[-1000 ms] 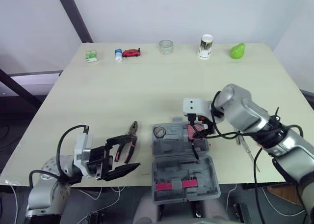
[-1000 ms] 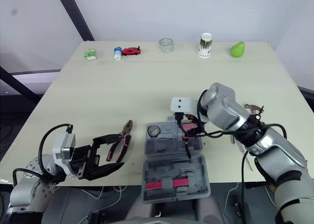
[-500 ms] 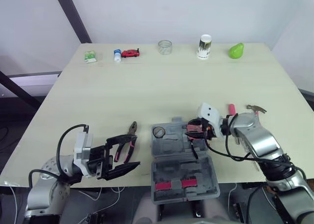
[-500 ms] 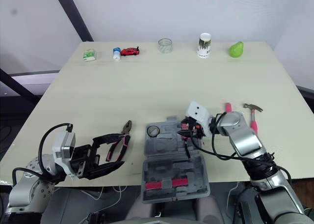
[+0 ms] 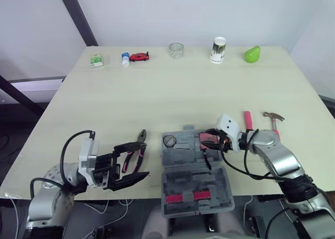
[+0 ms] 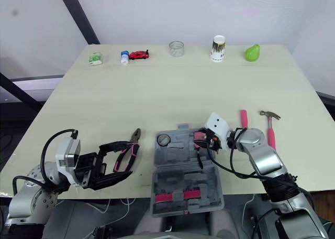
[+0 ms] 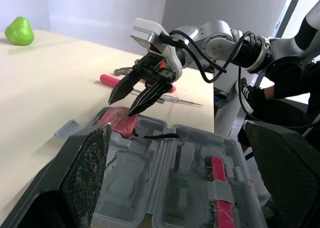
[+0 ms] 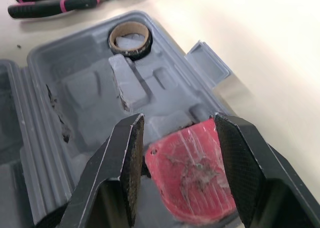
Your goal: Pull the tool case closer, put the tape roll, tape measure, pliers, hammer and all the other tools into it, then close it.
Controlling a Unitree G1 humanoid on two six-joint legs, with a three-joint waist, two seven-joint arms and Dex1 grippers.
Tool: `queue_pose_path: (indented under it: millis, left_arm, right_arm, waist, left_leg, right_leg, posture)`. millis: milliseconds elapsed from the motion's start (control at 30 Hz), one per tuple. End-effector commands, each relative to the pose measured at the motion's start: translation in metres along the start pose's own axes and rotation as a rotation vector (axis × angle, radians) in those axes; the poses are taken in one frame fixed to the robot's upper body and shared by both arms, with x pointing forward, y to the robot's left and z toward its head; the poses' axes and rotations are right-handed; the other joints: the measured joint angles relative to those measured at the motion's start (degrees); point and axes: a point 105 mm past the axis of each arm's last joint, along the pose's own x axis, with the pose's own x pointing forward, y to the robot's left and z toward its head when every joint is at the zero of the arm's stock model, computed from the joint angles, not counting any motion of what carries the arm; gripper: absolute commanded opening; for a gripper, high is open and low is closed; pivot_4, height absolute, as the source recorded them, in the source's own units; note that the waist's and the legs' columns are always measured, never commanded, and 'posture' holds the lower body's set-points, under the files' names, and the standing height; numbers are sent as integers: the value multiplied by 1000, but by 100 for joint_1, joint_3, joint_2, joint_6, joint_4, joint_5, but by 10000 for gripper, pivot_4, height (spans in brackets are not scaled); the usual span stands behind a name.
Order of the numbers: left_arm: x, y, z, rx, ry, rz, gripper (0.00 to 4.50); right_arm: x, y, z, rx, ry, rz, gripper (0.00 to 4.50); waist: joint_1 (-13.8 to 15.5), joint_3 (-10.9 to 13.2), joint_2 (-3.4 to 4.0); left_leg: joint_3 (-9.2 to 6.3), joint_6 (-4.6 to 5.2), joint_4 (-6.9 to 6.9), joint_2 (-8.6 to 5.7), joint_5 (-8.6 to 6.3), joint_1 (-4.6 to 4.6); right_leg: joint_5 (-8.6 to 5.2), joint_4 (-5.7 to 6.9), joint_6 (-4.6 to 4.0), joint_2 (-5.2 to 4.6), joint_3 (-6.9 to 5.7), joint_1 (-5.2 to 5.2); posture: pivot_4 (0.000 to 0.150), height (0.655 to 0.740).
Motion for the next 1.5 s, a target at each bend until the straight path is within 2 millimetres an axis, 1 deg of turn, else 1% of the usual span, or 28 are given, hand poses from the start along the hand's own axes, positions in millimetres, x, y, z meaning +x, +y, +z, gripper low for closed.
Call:
queue_pose_path:
  millis: [33,167,233,467,567,633,700,767,800,900,1067,1133,1200,1300,1367,1400,1433,1467,1500]
  left_arm:
    - [-3,0,6,28,1,-8,45000]
    - [-5,1,4,27,3,-7,45000]
    - [-5,0,4,26,2,-8,45000]
    - [-3,-2,3,24,0,-9,45000]
    - [-2,-2,4,22,-2,-7,45000]
    - [-1,-2,4,22,-3,-6,45000]
    - [0,-2,4,22,-5,-3,45000]
    - [1,0,4,19,-6,7,45000]
    - [1,1,4,16,-6,15,45000]
    - [1,3,3,8,-8,31,45000]
    - [1,4,2,-2,-12,49,45000]
    - [2,5,0,-9,-14,60,45000]
    - [3,6,0,-17,-19,73,45000]
    - [4,5,-2,-27,-20,86,45000]
    - [4,6,-3,-40,-28,113,45000]
    - [5,7,-4,-43,-30,121,45000]
    - [5,7,-4,-45,-30,131,45000]
    - [5,7,-5,-45,-29,137,45000]
    - [4,10,-5,-58,-49,174,45000]
  right_arm:
    - [-4,-3,8,-15,-39,-23,23388]
    - [-3,-1,4,3,-36,-15,23388]
    - [-3,-1,4,-1,-35,-21,18211]
    - [-3,0,-1,7,-29,-33,18211]
    - [-4,-3,-9,32,-21,-58,18211]
    - [-4,-5,-19,53,-6,-84,18211]
    - [-3,-2,-32,73,24,-89,18211]
    - [0,1,-51,108,84,-104,18211]
    - [2,2,-62,152,120,-120,18211]
    - [5,1,-82,221,193,-157,18211]
    - [9,6,-102,246,273,-158,18211]
    - [11,6,-108,243,291,-163,18211]
    - [10,5,-107,243,280,-173,18211]
    - [8,-1,-92,190,197,-187,18211]
    - [4,-7,-70,202,54,-222,18211]
    - [2,-10,-63,206,6,-236,18211]
    - [-1,-12,-53,191,-57,-252,18211]
    - [-3,-13,-48,178,-91,-260,18211]
    - [-9,-17,-36,184,-169,-280,18211]
  waist:
    - [3,0,0]
    - [4,0,0]
    - [5,0,0]
    - [4,0,0]
    - [5,0,0]
    - [6,-1,-2]
    - [13,-1,-2]
    - [11,-3,-5]
    - [11,-4,-6]
    - [11,-14,-16]
    - [0,-44,-45]
    - [-2,-60,-59]
    - [-1,-90,-60]
    - [13,-105,-78]
    - [25,-106,-79]
    - [28,-105,-81]
    - [29,-94,-66]
    - [28,-86,-54]
    - [27,-82,-46]
  left_leg:
    - [0,0,0,0,0,0]
    - [1,0,0,0,0,0]
    - [1,0,0,0,0,0]
    - [1,0,0,0,0,0]
    - [1,0,0,0,0,0]
    - [2,0,0,0,0,0]
    - [2,0,0,-1,0,0]
    - [4,0,0,-1,0,3]
    - [4,0,0,-1,0,5]
    - [1,0,0,0,0,15]
    - [1,0,0,6,0,64]
    - [3,1,-3,9,-1,107]
    - [3,0,-4,12,-1,117]
    - [1,0,-4,13,-1,117]
    - [1,0,-4,12,-1,112]
    - [2,0,-4,11,-1,109]
    - [3,0,-3,9,-1,104]
    - [5,0,-3,7,-1,101]
    - [6,0,-3,7,-1,100]
  right_leg:
    - [0,0,0,0,0,0]
    - [0,0,0,0,0,0]
    - [0,-1,0,0,0,0]
    - [0,0,0,0,1,0]
    - [0,0,0,0,1,0]
    - [0,-1,0,0,1,0]
    - [0,-1,0,-1,1,1]
    - [0,0,0,-1,3,2]
    - [0,0,0,-1,3,3]
    - [-1,0,0,0,1,13]
    - [-12,-8,-19,2,1,59]
    - [-15,-12,-21,1,2,97]
    - [-16,-13,-24,1,3,104]
    - [-16,-13,-24,1,2,105]
    - [-16,-19,-24,-3,2,105]
    - [-16,-23,-23,-6,3,104]
    - [-15,-25,-22,-9,3,103]
    - [-15,-27,-22,-11,4,101]
    - [-15,-27,-21,-12,6,100]
  posture:
    - [1500,7400]
    - [1500,7400]
    - [1500,7400]
    - [1500,7400]
    - [1500,7400]
    - [1500,7400]
    - [1500,7400]
    - [1500,7400]
    - [1500,7400]
    - [1500,7400]
    - [1500,7400]
    - [1500,7400]
    - [1500,7400]
    - [1500,7400]
    - [1500,7400]
    - [1500,7400]
    - [1500,7400]
    - [1500,7400]
    - [1500,7400]
